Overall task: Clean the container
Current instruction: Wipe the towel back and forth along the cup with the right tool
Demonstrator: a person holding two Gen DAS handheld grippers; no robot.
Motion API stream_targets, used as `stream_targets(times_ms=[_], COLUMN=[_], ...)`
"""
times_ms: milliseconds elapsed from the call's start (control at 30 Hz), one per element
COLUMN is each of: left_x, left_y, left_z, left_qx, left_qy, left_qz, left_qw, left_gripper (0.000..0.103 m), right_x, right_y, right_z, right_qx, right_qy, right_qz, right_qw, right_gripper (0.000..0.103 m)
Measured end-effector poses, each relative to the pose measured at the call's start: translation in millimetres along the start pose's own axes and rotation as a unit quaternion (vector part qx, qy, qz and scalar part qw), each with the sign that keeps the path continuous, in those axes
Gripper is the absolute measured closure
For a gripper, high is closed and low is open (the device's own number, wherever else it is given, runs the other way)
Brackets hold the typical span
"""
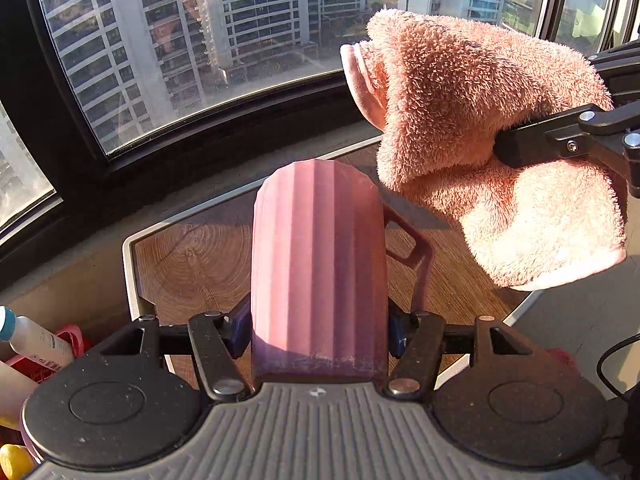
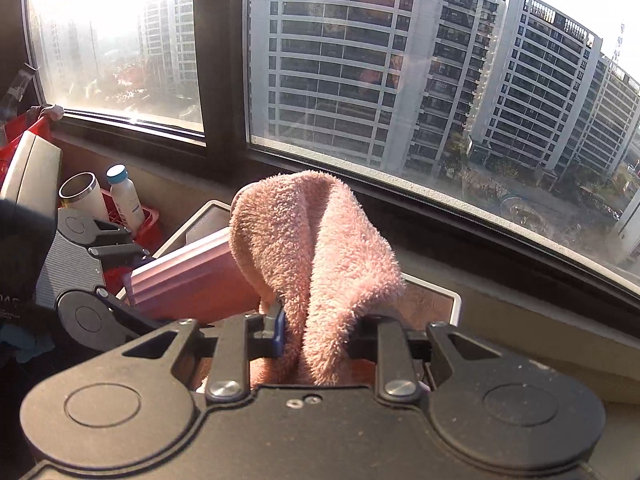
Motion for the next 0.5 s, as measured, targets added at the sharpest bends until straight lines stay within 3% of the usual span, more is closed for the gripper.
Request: stream_targets(times_ms=[267,500], left_x=[17.7,26.6], left_y=[3.9,7.0], left_z=[9.4,16.5], left_qx=[-0.004,-0.013], left_qy=[0.025,0.041], left_qz=[0.017,0.02], left_qw=[0.9995,0.9989], left_gripper=[0.041,0.041], right_x=[-29.4,-33.9], right_y=[10.8,23.4], right_z=[-3.3,22.7], right_qx=[-0.002,-0.034], right_qy=[-0.057,-0.057], right_qz=[0.011,0.004], right_qw=[0.998,0.998], right_gripper=[0.079,0.078])
Point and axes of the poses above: each gripper's, at about its wrist camera, not at the fingertips, and z roughly the way its jaws point, x to its right, y to its underside, the point moved 9 cm from there along z, roughly the way its jaws point, and after that the axes turned 5 degrees about -x, right-handed, at the moved point
